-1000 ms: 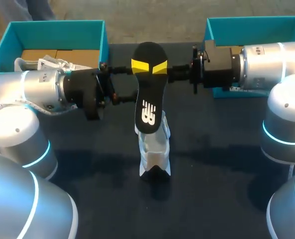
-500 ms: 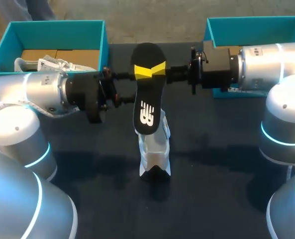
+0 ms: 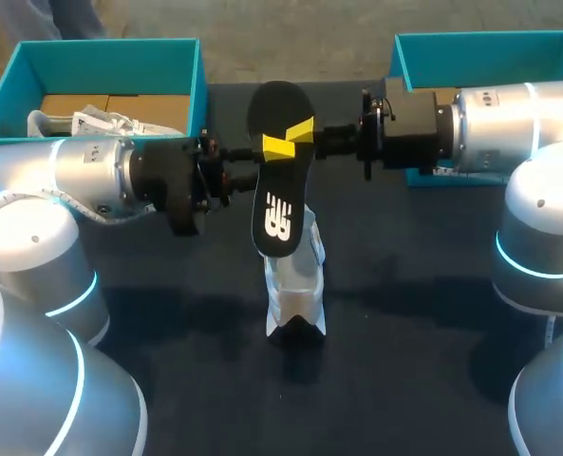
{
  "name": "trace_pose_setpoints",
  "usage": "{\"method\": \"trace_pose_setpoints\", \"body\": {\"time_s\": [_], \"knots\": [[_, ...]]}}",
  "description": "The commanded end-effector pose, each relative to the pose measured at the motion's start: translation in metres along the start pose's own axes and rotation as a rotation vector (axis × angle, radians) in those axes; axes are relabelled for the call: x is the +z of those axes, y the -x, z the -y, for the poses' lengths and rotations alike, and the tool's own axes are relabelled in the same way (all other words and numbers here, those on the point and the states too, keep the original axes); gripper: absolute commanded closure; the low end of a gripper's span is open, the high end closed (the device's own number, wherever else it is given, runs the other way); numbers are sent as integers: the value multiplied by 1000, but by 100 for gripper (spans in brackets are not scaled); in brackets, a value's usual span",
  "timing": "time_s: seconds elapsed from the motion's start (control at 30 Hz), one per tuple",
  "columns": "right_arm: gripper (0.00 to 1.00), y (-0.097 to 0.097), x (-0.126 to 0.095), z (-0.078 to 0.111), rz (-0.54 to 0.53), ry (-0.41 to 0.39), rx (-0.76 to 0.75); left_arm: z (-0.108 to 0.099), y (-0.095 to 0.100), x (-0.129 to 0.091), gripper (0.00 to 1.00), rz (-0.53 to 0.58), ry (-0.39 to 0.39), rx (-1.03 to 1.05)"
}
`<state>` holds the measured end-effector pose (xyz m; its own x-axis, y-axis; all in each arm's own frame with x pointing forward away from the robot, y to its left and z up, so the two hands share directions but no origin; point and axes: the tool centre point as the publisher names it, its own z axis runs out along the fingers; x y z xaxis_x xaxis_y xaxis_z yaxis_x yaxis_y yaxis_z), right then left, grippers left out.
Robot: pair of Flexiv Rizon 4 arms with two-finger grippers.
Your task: Take the shoe out of the shoebox, open the shoe tongue, remove and reinsert the insole, then place the shoe into the shoebox
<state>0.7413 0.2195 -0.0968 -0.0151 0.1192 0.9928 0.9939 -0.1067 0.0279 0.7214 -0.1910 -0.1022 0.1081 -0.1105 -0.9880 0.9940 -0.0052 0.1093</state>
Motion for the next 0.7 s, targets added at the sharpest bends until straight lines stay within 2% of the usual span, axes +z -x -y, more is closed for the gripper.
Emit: {"method": "trace_pose_setpoints", "body": {"time_s": [0.03,0.37,0.4,0.5,0.7], "knots": [[100,1,3,1,3,1,6,4,-1,1,55,0,-5,3],[100,2,4,-3,7,-18,9,6,-3,1,62,-5,-6,-2],[100,3,4,-3,6,-18,9,7,-3,1,67,-5,-4,-3],[100,4,4,-2,4,-17,12,8,-4,2,74,-3,-1,-6],[100,4,3,-2,3,-13,14,9,-6,3,100,-1,-3,-13]]}}
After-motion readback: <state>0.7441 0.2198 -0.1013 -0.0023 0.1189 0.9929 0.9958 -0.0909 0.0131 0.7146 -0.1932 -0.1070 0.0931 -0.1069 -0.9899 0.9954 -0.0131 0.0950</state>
